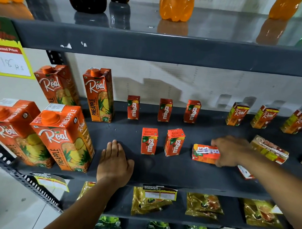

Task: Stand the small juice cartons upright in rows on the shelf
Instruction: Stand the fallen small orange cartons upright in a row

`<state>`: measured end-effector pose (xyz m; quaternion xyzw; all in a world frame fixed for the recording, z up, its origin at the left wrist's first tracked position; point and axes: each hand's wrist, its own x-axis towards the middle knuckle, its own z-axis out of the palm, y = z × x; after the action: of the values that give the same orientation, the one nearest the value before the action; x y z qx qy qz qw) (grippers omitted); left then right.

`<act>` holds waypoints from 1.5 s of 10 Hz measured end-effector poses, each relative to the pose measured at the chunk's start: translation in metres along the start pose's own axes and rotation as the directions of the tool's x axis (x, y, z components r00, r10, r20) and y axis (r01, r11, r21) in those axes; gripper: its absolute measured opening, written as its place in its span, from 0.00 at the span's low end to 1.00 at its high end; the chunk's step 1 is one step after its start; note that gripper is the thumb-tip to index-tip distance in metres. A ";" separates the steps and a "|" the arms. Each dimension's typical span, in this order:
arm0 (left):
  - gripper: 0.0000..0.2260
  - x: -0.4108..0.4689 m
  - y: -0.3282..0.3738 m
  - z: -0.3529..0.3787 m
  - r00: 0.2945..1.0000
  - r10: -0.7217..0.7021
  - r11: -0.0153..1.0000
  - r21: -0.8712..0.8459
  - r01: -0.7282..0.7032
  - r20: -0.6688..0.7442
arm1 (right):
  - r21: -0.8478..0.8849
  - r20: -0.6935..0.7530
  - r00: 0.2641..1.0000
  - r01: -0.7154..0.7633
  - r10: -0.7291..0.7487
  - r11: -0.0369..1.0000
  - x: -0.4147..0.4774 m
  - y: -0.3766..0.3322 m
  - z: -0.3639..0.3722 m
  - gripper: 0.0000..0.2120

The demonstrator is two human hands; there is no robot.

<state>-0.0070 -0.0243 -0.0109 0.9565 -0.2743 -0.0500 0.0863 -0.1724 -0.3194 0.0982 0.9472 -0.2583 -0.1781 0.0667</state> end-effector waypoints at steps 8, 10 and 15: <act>0.31 -0.003 0.000 -0.001 1.000 0.000 1.000 -0.005 0.000 -0.016 | 0.786 -0.281 0.763 -0.164 0.582 0.596 0.015 -0.066 0.081 0.31; 0.32 -0.002 0.001 -0.001 1.000 -0.005 1.000 0.009 0.005 -0.011 | 0.870 -0.175 0.956 0.037 0.237 0.491 0.020 -0.018 0.086 0.25; 0.31 -0.002 0.004 -0.001 0.999 -0.015 0.999 0.036 0.017 -0.037 | 0.819 -0.196 0.964 0.060 0.179 0.571 0.022 -0.022 0.080 0.19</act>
<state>-0.0110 -0.0265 -0.0094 0.9608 -0.2657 -0.0281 0.0737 -0.1741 -0.3147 0.0130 0.8755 -0.3322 0.0882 -0.3397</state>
